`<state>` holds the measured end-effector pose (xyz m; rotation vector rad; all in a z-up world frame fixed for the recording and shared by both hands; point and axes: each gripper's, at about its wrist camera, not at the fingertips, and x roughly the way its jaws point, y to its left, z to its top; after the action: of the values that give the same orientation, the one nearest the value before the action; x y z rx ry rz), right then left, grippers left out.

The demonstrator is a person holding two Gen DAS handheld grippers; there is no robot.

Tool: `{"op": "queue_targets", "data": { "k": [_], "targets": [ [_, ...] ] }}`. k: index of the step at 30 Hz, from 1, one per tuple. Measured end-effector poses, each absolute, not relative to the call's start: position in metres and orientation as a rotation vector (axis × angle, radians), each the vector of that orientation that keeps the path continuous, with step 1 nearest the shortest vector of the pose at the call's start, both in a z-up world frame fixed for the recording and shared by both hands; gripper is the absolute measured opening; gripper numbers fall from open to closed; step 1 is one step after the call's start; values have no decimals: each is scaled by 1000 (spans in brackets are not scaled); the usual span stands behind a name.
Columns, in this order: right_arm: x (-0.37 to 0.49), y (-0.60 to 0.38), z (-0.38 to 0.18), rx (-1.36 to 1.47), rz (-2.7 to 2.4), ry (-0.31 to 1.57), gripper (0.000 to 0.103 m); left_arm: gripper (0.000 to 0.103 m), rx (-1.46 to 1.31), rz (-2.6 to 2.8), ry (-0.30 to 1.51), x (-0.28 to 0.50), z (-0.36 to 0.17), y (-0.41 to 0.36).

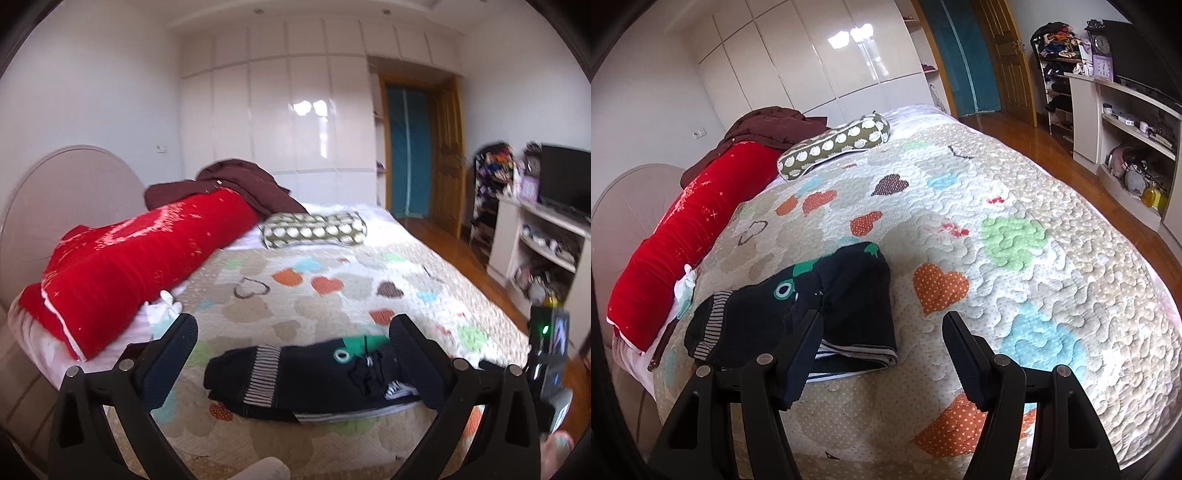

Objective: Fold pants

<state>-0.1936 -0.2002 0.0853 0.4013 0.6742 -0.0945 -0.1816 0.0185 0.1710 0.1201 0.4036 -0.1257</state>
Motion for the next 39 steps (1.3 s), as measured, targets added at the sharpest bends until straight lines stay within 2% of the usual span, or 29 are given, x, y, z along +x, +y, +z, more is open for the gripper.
{"op": "queue_targets", "data": {
  "k": [6,13,31,39],
  "targets": [
    [-203,-204,101,316,-115,623,76,103,154,-192,541,-159,139,0],
    [-187,-218,68,363,-103,710,76,103,82,-192,729,-122,99,8],
    [-148,-244,20,441,-126,827,76,103,148,-114,911,-62,35,-7],
    [-139,-239,13,414,-140,827,80,103,142,-107,979,-47,11,-7]
  ]
}}
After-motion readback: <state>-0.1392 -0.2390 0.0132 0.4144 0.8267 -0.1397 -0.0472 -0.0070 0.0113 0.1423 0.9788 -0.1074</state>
